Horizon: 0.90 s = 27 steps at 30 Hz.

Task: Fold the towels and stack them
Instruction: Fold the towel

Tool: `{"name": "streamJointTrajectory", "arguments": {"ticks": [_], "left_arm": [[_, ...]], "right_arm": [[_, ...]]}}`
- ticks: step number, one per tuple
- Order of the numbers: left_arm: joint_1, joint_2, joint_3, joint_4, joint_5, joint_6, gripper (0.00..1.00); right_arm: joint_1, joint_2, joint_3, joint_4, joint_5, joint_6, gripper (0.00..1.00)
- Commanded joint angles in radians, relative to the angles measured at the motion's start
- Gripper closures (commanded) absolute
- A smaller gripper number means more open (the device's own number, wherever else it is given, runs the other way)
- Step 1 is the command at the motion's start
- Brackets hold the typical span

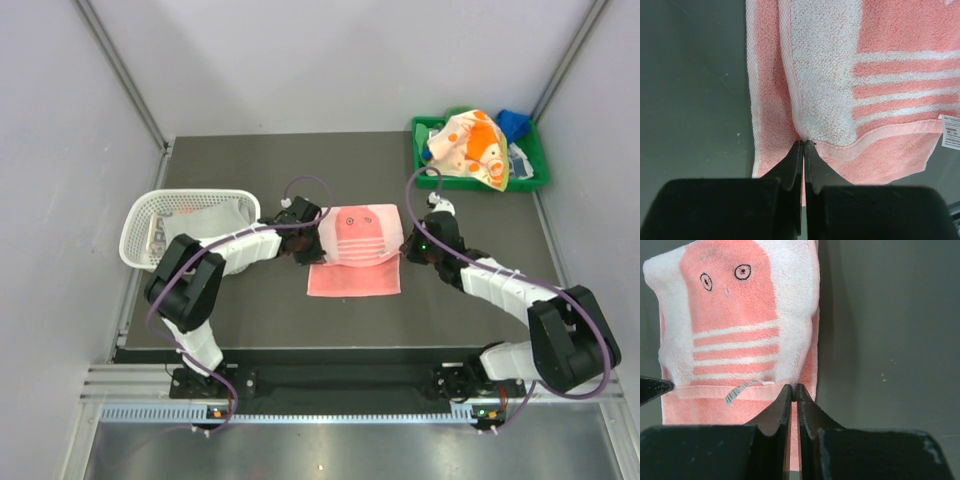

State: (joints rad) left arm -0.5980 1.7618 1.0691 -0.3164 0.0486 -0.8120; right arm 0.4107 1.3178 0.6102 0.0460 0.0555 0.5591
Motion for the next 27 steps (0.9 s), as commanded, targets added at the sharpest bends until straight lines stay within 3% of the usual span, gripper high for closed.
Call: {"name": "streamJointTrajectory", "arguments": {"ticks": [1,14,27], "left_arm": [[0.006,-0.073,0.045,-0.013,-0.021,0.011,1.00],[0.037,-0.127,0.042,-0.035,-0.018,0.025,1.00],[0.052,-0.252,-0.020,-0.062,-0.035,0.031,1.00]], "right_arm": [[0.013,-0.042,0.051,-0.006,0.006,-0.018,0.98],[0.013,-0.040,0.077,-0.034,-0.002,-0.036,0.99],[0.028,-0.141,0.050,-0.112,-0.034,-0.051,1.00]]}}
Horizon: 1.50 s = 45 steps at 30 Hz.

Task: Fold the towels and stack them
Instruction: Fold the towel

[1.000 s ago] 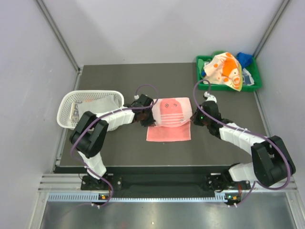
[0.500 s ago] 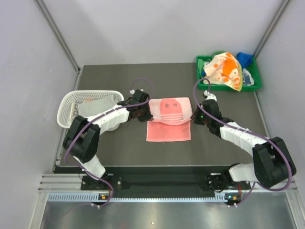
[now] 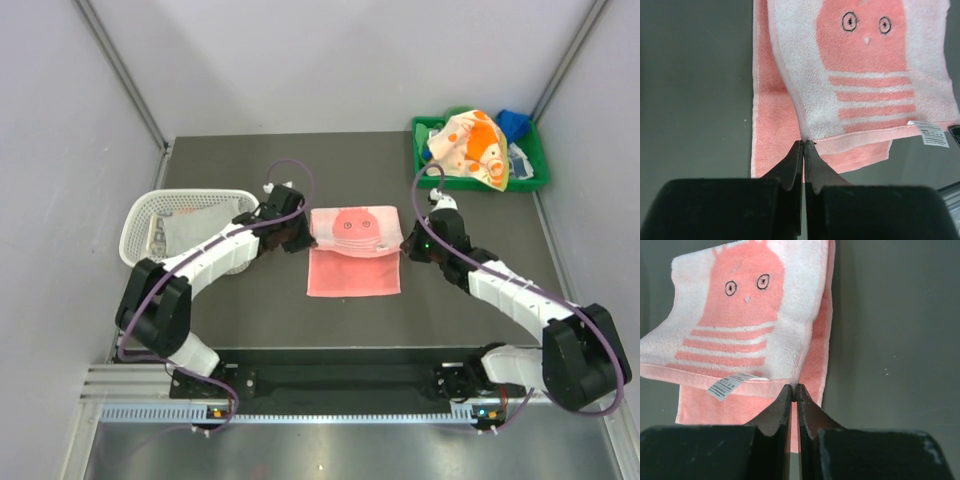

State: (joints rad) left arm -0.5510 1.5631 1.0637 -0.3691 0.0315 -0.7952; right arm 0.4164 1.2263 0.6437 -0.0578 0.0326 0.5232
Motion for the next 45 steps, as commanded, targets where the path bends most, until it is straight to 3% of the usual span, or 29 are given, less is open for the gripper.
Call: {"name": "streamJointTrajectory", "arguments": {"ticks": [1,22,45], "left_arm": [[0.005,-0.067,-0.016,-0.017,-0.018,0.016,1.00],[0.005,-0.202,-0.197,0.013,0.033,0.001,1.00],[0.002,-0.233,-0.309,0.048,0.100,0.002,1.00]], "right_arm": [[0.027,-0.056,0.011,-0.013,-0.010,-0.012,1.00],[0.166,-0.151,-0.085,-0.054,0.061,0.067,1.00],[0.199,-0.211,-0.190,-0.063,0.096,0.127,1.00]]}}
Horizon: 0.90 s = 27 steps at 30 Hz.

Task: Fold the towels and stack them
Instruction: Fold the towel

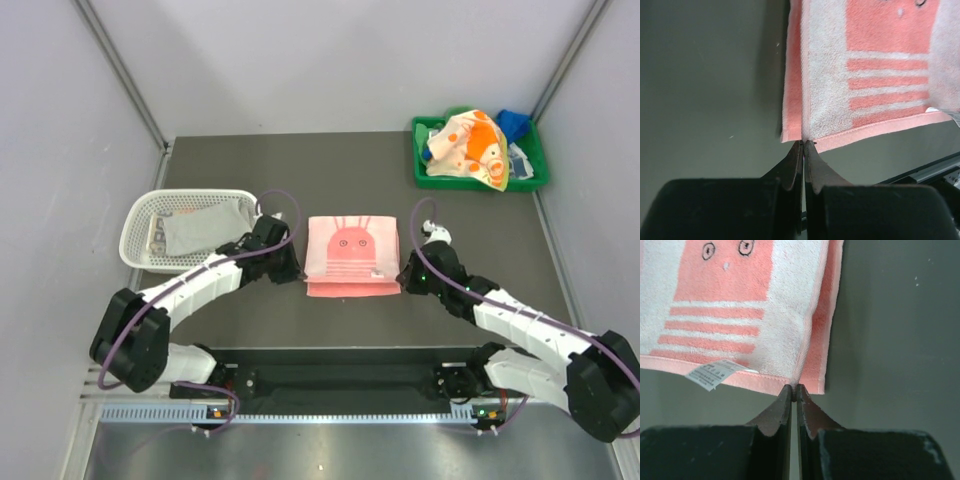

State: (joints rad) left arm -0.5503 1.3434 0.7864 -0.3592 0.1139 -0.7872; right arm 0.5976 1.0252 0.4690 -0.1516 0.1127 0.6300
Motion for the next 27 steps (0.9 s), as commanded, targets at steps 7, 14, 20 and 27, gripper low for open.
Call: {"name": "streamJointTrajectory", "arguments": {"ticks": [7,14,20,27], "left_arm": [[0.000,0.043,-0.078,0.101,0.036,-0.007,1.00],[0.000,0.037,-0.046,0.092,0.050,-0.003,1.00],[-0.002,-0.016,-0.027,0.051,0.053,-0.001,1.00],[-0.013,-0.029,-0.042,0.045,0.050,-0.006,1.00]], "right_arm": [[0.022,0.038,-0.046,0.075,0.010,0.030,1.00],[0.024,0.015,-0.009,0.040,0.028,0.019,1.00],[0.024,-0.059,0.017,-0.029,0.051,0.010,1.00],[0.036,-0.073,-0.021,-0.022,0.051,0.031,1.00]]}}
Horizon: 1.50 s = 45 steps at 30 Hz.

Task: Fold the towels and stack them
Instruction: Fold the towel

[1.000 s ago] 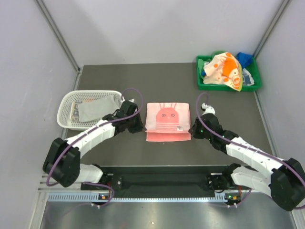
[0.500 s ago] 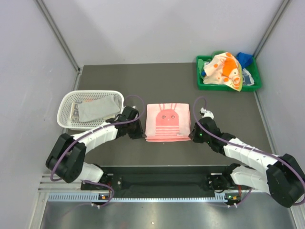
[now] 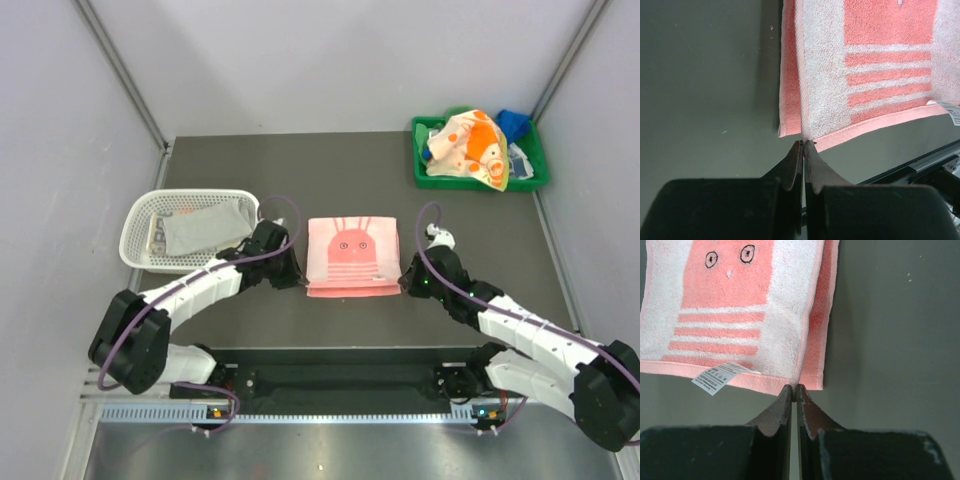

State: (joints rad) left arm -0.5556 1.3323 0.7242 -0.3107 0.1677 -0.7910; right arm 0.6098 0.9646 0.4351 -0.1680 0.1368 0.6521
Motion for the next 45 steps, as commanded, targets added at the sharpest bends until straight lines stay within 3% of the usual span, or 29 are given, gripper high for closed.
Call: {"name": "streamJointTrajectory", "arguments": {"ticks": [1,16,19,20,25,26,29,33,37,42,45], "left_arm": [[-0.007,-0.015,0.017,0.001,0.000,-0.004,1.00],[-0.026,0.107,-0.075,0.111,0.013,-0.007,1.00],[-0.026,0.108,-0.075,0.108,0.015,-0.005,0.96],[-0.026,0.105,-0.074,0.105,0.015,-0.004,0.93],[-0.026,0.062,0.007,0.026,-0.036,0.036,0.67],[-0.026,0.050,0.029,-0.010,-0.066,0.044,0.66],[-0.017,0.044,0.136,-0.056,-0.120,0.067,0.65],[0.006,0.100,0.265,-0.025,-0.145,0.087,0.67],[0.040,0.269,0.412,0.057,-0.097,0.119,0.71],[0.092,0.479,0.547,0.171,0.071,0.197,0.74],[0.128,0.583,0.581,0.303,0.252,0.178,0.74]], "right_arm": [[0.025,-0.009,-0.002,0.001,0.027,0.012,1.00],[0.034,0.089,-0.087,0.116,0.012,0.046,0.99],[0.034,0.083,-0.082,0.108,0.017,0.043,0.93],[0.034,0.082,-0.081,0.098,0.017,0.040,0.87],[0.034,0.037,-0.032,0.044,0.032,0.027,0.64],[0.033,0.030,-0.016,0.024,0.044,0.014,0.59],[0.012,0.010,0.062,-0.025,0.067,-0.029,0.55],[-0.044,0.065,0.192,-0.012,0.041,-0.084,0.59],[-0.093,0.265,0.316,0.091,-0.066,-0.129,0.65],[-0.114,0.521,0.493,0.244,-0.232,-0.161,0.72],[-0.130,0.701,0.586,0.324,-0.354,-0.151,0.80]]}}
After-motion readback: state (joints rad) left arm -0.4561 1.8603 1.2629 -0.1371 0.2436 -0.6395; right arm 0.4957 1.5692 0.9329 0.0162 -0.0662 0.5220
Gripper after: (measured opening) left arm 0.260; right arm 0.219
